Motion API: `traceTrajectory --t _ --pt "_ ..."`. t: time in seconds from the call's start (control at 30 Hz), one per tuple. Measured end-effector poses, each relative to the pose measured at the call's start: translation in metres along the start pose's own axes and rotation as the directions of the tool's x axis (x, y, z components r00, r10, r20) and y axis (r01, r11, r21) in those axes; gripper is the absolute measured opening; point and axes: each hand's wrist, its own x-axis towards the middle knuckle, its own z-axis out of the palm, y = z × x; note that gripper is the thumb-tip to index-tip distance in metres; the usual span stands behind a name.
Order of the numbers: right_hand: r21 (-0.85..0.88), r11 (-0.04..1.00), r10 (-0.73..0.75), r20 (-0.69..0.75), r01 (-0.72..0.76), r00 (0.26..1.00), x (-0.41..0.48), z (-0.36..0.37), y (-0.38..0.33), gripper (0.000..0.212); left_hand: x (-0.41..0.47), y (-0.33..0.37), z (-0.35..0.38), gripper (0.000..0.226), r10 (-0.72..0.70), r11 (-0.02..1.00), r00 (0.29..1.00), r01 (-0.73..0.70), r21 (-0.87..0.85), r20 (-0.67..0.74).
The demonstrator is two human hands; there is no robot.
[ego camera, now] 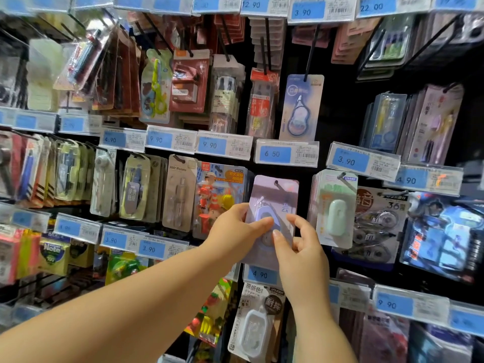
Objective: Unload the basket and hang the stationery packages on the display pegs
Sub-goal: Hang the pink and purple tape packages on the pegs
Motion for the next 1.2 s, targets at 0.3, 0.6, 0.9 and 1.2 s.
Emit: traceTrajectory --t 0.3,0.6,0.9,1.2 --pt "-0.225 0.974 0.029 0.043 -0.018 0.999 0.031 -0.010 -0.003 0.035 0.021 0.005 0.010 0.072 0.004 0.972 0.999 0.004 0.234 -0.035" --pt "-0.372 0.927 0.080 0.095 -0.039 0.992 0.042 -0.009 0.006 0.037 0.027 0.000 0.014 0.036 -0.024 0.916 0.999 0.032 0.400 -0.026" --pt "-0.408 0.913 -0.013 0.012 0.016 1.000 0.027 -0.005 0.009 0.036 0.021 -0.010 0.009 0.038 0.048 0.874 0.994 0.005 0.487 -0.097" --pt "-0.317 0.924 -0.247 -0.068 0.214 0.967 -0.013 0.030 -0.006 0.011 -0.016 -0.022 -0.033 0.034 0.168 0.868 0.982 -0.106 0.485 -0.086"
